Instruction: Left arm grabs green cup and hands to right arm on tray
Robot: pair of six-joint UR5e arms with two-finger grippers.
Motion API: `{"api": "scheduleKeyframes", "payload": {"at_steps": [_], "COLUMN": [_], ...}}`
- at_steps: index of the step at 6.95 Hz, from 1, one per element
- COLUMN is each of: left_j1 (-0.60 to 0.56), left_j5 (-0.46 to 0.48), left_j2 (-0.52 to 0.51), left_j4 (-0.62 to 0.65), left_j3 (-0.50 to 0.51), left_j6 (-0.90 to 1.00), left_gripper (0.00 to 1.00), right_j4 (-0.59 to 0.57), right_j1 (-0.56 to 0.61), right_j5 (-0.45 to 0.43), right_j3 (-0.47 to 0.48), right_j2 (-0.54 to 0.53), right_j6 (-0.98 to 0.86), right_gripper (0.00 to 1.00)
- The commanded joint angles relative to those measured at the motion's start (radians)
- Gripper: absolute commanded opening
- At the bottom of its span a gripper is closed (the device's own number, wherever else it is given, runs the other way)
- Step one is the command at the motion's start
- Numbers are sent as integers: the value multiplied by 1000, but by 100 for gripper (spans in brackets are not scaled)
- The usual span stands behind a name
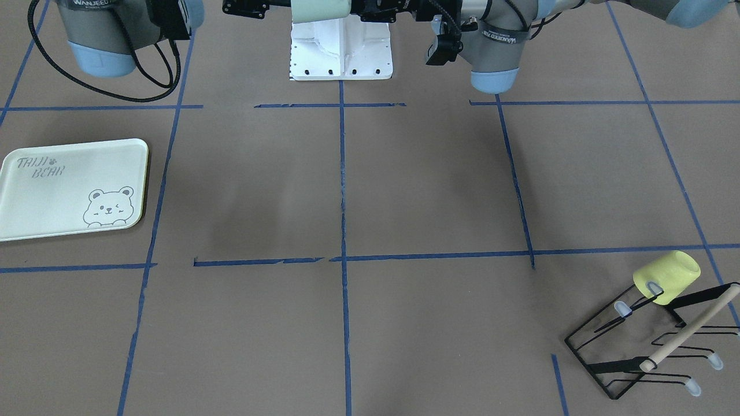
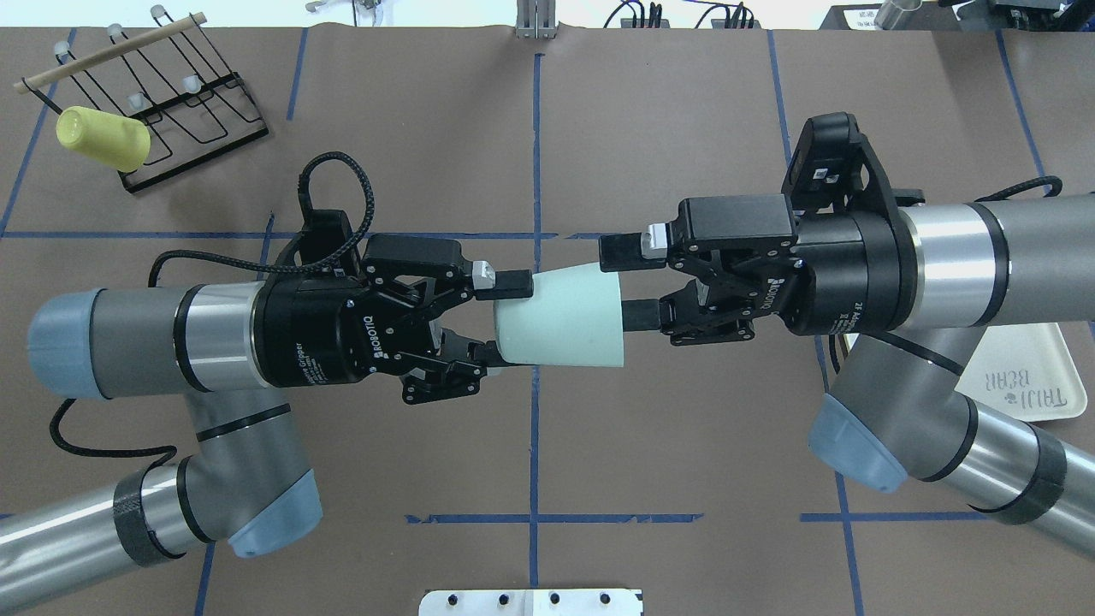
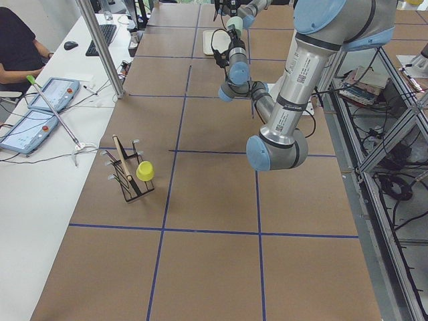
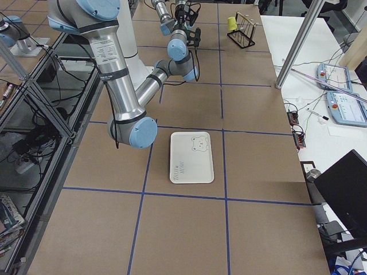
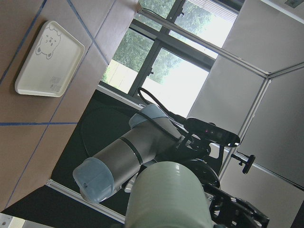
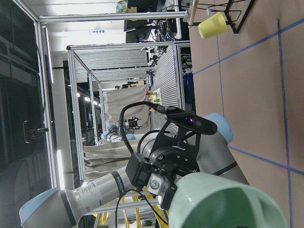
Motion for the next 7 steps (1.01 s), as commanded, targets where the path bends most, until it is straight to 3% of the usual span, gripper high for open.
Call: {"api": "scheduleKeyframes", "payload": {"at_steps": [1,3,4,6,7], "left_j1": [7,7,7,6,4], "left_j5": [0,0,0,14,16], "left_j2": [-1,-2,-2,-1,2], "left_j4": [1,1,1,4,6], "left_j3": [0,0,0,-7,-13], "left_j6": [2,4,5,5,7], "left_gripper": [11,26,50,100,100], "right_j4": [0,1,1,1,0], "right_j1": [-6,-9,-18,-30,-35], "right_j5": [-3,0,0,-2,-2], "right_j3": [2,2,2,2,2], "right_j2": [7,5,3,2,2], "right_j6": [0,-2,-23,-43,-45], "right_gripper": [58,14,5,3,3]}}
